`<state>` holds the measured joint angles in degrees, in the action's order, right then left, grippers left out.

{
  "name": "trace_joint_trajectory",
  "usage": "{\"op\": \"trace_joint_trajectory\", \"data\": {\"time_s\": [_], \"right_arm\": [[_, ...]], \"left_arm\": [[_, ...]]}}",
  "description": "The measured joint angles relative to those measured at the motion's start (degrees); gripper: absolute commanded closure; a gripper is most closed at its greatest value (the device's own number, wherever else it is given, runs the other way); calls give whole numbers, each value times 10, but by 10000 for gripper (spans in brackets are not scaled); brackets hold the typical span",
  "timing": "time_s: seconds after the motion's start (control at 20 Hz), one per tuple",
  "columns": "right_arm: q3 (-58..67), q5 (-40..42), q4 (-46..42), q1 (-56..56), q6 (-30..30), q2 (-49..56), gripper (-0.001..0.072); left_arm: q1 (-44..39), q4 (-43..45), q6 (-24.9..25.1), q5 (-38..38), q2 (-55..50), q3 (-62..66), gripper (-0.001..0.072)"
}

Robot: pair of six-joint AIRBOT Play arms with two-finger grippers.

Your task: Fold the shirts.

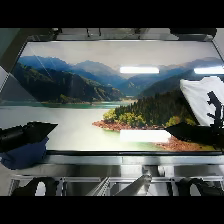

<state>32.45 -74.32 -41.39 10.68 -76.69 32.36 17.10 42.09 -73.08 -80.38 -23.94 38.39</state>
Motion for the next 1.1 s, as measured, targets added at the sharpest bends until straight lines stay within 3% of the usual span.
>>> {"op": "trace_joint_trajectory", "data": {"time_s": [0.05,0.15,0.2,0.4,0.65,0.8,0.95,1.1], "right_arm": [[0,0,0,0,0,0,698],[0,0,0,0,0,0,698],[0,0,0,0,0,0,697],[0,0,0,0,0,0,697],[0,0,0,0,0,0,697],[0,0,0,0,0,0,698],[0,0,0,0,0,0,698],[0,0,0,0,0,0,698]], "left_arm": [[0,0,0,0,0,0,688],[0,8,0,4,0,1,167],[0,17,0,9,0,4,-13],[11,141,-27,20,0,51,-13],[14,441,-132,4,-35,124,-13],[-13,574,-162,-15,-105,137,-13],[-19,655,-174,-19,-196,141,-6],[9,678,-178,-7,-289,142,-7]]}}
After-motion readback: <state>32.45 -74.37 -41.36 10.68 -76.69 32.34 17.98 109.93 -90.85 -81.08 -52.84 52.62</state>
